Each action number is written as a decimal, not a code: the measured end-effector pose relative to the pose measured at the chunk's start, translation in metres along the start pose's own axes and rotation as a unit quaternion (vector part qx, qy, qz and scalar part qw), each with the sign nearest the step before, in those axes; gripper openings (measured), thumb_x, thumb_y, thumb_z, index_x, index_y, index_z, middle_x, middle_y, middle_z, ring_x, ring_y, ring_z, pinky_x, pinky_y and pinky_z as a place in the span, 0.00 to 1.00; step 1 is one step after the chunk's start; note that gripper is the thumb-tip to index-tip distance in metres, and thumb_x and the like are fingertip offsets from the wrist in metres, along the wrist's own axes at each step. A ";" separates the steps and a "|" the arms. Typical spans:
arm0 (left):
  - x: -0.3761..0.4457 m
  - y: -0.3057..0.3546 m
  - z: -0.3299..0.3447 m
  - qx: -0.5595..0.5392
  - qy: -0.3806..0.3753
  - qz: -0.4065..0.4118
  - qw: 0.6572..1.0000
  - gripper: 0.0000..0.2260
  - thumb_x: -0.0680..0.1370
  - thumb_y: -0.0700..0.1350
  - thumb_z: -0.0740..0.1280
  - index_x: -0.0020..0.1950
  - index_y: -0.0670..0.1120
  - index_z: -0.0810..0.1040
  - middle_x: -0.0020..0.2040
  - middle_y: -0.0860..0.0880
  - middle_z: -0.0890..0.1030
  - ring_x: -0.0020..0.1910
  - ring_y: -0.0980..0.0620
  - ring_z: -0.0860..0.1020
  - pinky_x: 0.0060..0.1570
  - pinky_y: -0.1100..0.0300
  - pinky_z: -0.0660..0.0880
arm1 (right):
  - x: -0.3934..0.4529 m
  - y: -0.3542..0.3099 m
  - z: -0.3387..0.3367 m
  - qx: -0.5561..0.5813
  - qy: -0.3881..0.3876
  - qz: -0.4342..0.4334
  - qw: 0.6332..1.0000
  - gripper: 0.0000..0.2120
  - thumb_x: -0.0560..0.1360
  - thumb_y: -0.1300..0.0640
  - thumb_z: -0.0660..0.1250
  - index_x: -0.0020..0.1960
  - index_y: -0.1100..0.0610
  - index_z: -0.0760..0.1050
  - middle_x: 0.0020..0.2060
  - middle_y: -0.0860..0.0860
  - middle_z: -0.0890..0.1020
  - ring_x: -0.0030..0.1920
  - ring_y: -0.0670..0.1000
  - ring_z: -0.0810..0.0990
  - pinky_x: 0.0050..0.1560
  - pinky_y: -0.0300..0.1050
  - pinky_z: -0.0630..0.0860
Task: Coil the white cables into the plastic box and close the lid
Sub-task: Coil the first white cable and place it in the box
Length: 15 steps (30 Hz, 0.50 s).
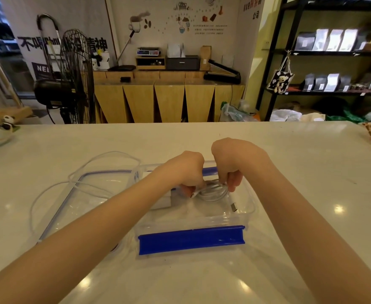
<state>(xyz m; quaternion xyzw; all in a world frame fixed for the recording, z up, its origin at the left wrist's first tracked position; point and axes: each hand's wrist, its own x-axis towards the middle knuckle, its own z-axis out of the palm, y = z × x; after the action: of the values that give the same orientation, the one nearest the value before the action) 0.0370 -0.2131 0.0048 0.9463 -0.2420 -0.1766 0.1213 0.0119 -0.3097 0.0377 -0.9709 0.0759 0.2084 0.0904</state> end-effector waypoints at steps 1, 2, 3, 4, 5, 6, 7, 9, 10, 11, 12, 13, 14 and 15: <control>-0.002 -0.001 -0.001 -0.015 -0.003 -0.001 1.000 0.08 0.72 0.42 0.69 0.46 0.37 0.78 0.45 0.39 0.82 0.45 0.42 0.81 0.51 0.51 0.78 | 0.000 0.001 -0.001 0.006 0.002 -0.002 1.000 0.12 0.71 0.66 0.68 0.54 0.68 0.74 0.44 0.61 0.84 0.44 0.57 0.85 0.50 0.48 0.80; -0.003 -0.003 -0.002 -0.025 -0.005 -0.001 1.000 0.10 0.72 0.42 0.69 0.49 0.36 0.78 0.47 0.38 0.82 0.45 0.43 0.81 0.50 0.52 0.79 | 0.001 0.001 -0.002 0.011 0.009 -0.010 1.000 0.12 0.70 0.66 0.68 0.53 0.67 0.75 0.42 0.61 0.84 0.43 0.56 0.85 0.49 0.48 0.81; -0.004 -0.006 -0.003 -0.031 -0.004 0.001 0.999 0.11 0.72 0.43 0.68 0.50 0.36 0.79 0.47 0.39 0.83 0.43 0.44 0.81 0.47 0.55 0.79 | 0.001 0.002 -0.004 0.023 0.020 -0.022 0.999 0.11 0.70 0.66 0.68 0.52 0.67 0.76 0.41 0.61 0.84 0.42 0.56 0.85 0.47 0.48 0.81; -0.006 -0.008 -0.005 -0.034 0.000 0.006 0.999 0.11 0.73 0.44 0.68 0.51 0.37 0.80 0.47 0.40 0.83 0.41 0.47 0.80 0.44 0.57 0.78 | 0.001 0.003 -0.006 0.036 0.033 -0.037 0.998 0.09 0.70 0.66 0.68 0.50 0.67 0.76 0.40 0.60 0.84 0.40 0.55 0.84 0.44 0.46 0.81; -0.008 -0.009 -0.007 -0.042 0.007 0.009 0.999 0.11 0.73 0.44 0.67 0.51 0.38 0.80 0.46 0.42 0.83 0.39 0.49 0.79 0.41 0.60 0.77 | 0.001 0.004 -0.008 0.046 0.049 -0.049 0.997 0.08 0.70 0.65 0.68 0.49 0.66 0.77 0.40 0.60 0.84 0.37 0.53 0.84 0.41 0.45 0.81; -0.010 -0.011 -0.009 -0.058 0.013 0.012 0.998 0.11 0.74 0.43 0.67 0.52 0.39 0.80 0.45 0.44 0.82 0.38 0.52 0.79 0.39 0.63 0.77 | 0.001 0.004 -0.011 0.050 0.069 -0.063 0.994 0.07 0.70 0.64 0.69 0.48 0.65 0.78 0.39 0.59 0.84 0.36 0.52 0.83 0.39 0.43 0.80; -0.013 -0.013 -0.011 -0.079 0.018 0.016 0.997 0.10 0.74 0.43 0.66 0.52 0.40 0.79 0.44 0.45 0.82 0.36 0.54 0.79 0.37 0.65 0.76 | 0.001 0.005 -0.013 0.048 0.096 -0.079 0.991 0.07 0.70 0.63 0.69 0.48 0.63 0.79 0.39 0.58 0.84 0.36 0.51 0.82 0.39 0.42 0.79; -0.018 -0.016 -0.014 -0.107 0.029 0.031 0.993 0.09 0.75 0.42 0.66 0.53 0.41 0.79 0.43 0.47 0.82 0.35 0.57 0.79 0.35 0.69 0.76 | 0.004 0.006 -0.014 0.042 0.160 -0.116 0.979 0.08 0.69 0.61 0.70 0.48 0.61 0.79 0.41 0.55 0.83 0.41 0.52 0.81 0.41 0.43 0.79; -0.021 -0.017 -0.015 -0.117 0.037 0.040 0.992 0.09 0.75 0.42 0.65 0.53 0.42 0.79 0.42 0.48 0.82 0.35 0.57 0.79 0.36 0.68 0.77 | 0.005 0.006 -0.013 0.033 0.185 -0.132 0.973 0.10 0.68 0.60 0.71 0.49 0.59 0.80 0.43 0.53 0.81 0.43 0.52 0.80 0.43 0.44 0.78; -0.024 -0.019 -0.016 -0.125 0.046 0.047 0.990 0.09 0.75 0.42 0.65 0.53 0.42 0.79 0.42 0.48 0.82 0.36 0.56 0.79 0.38 0.67 0.77 | 0.007 0.004 -0.011 0.021 0.201 -0.143 0.969 0.11 0.68 0.58 0.72 0.50 0.57 0.79 0.45 0.53 0.81 0.45 0.52 0.79 0.46 0.45 0.78; -0.026 -0.021 -0.017 -0.132 0.056 0.053 0.988 0.09 0.75 0.42 0.65 0.53 0.42 0.79 0.42 0.48 0.82 0.38 0.56 0.80 0.40 0.65 0.78 | 0.009 0.003 -0.009 0.010 0.205 -0.152 0.967 0.12 0.68 0.57 0.72 0.51 0.56 0.79 0.47 0.52 0.81 0.47 0.52 0.79 0.47 0.45 0.77; -0.029 -0.023 -0.017 -0.138 0.065 0.056 0.987 0.09 0.75 0.41 0.65 0.54 0.43 0.79 0.43 0.47 0.82 0.39 0.55 0.80 0.42 0.63 0.78 | 0.012 0.002 -0.006 0.005 0.200 -0.159 0.967 0.13 0.68 0.56 0.72 0.51 0.55 0.79 0.48 0.52 0.81 0.47 0.51 0.79 0.48 0.45 0.77; -0.031 -0.026 -0.017 -0.143 0.072 0.058 0.985 0.09 0.75 0.41 0.65 0.54 0.43 0.79 0.43 0.47 0.82 0.39 0.55 0.79 0.42 0.63 0.78 | 0.014 0.001 -0.003 0.010 0.191 -0.164 0.968 0.12 0.68 0.56 0.72 0.51 0.55 0.80 0.49 0.52 0.82 0.48 0.51 0.79 0.48 0.44 0.76; -0.033 -0.028 -0.017 -0.145 0.080 0.058 0.985 0.09 0.75 0.41 0.65 0.54 0.43 0.79 0.43 0.47 0.82 0.40 0.54 0.79 0.42 0.63 0.78 | 0.017 0.000 -0.001 0.020 0.181 -0.167 0.969 0.12 0.68 0.57 0.72 0.51 0.56 0.80 0.48 0.52 0.83 0.47 0.51 0.79 0.48 0.44 0.77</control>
<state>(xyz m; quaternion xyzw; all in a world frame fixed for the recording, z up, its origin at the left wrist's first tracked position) 0.0284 -0.1704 0.0202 0.9142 -0.2579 -0.1265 0.2858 0.0274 -0.3115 0.0319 -0.9893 -0.0682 0.0092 0.1285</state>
